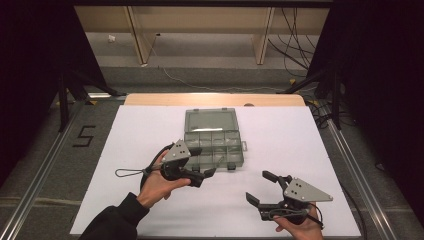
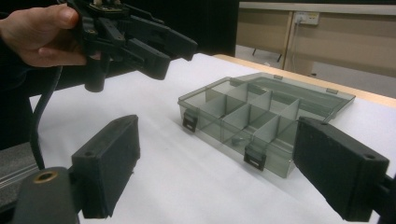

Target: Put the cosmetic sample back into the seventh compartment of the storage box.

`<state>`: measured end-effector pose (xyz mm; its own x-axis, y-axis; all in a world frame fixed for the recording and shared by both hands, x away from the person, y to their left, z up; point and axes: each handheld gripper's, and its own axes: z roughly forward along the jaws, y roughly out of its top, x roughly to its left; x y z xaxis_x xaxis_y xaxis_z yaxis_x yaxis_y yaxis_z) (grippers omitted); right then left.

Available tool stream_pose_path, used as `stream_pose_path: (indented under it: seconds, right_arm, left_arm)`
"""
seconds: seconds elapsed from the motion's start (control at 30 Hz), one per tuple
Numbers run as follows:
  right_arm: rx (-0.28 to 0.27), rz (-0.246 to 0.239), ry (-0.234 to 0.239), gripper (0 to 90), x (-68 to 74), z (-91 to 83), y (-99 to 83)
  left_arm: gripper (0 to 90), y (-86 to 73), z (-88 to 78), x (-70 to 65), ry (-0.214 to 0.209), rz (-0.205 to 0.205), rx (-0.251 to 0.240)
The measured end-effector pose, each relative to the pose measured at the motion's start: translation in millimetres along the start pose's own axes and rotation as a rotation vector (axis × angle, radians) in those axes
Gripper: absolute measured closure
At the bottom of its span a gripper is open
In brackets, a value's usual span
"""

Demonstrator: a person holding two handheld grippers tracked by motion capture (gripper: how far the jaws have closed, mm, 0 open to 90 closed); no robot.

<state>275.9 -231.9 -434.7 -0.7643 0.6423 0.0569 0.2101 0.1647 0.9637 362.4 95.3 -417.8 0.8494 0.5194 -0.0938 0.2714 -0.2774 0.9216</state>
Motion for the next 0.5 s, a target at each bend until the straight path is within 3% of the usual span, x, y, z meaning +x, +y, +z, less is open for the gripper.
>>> stream_pose_path:
  seconds: [0.3,0.5]
  right_arm:
    - [0.003,0.005,0.000,16.1,0.4,-0.5,0.2]
    - [0.004,0.005,-0.001,16.1,0.4,-0.7,0.3]
  left_arm:
    - [18.3,-9.0,-12.4,1.9,0.022,0.001,-0.035]
    - [17.6,-12.8,-24.4,1.0,0.033,0.005,-0.084]
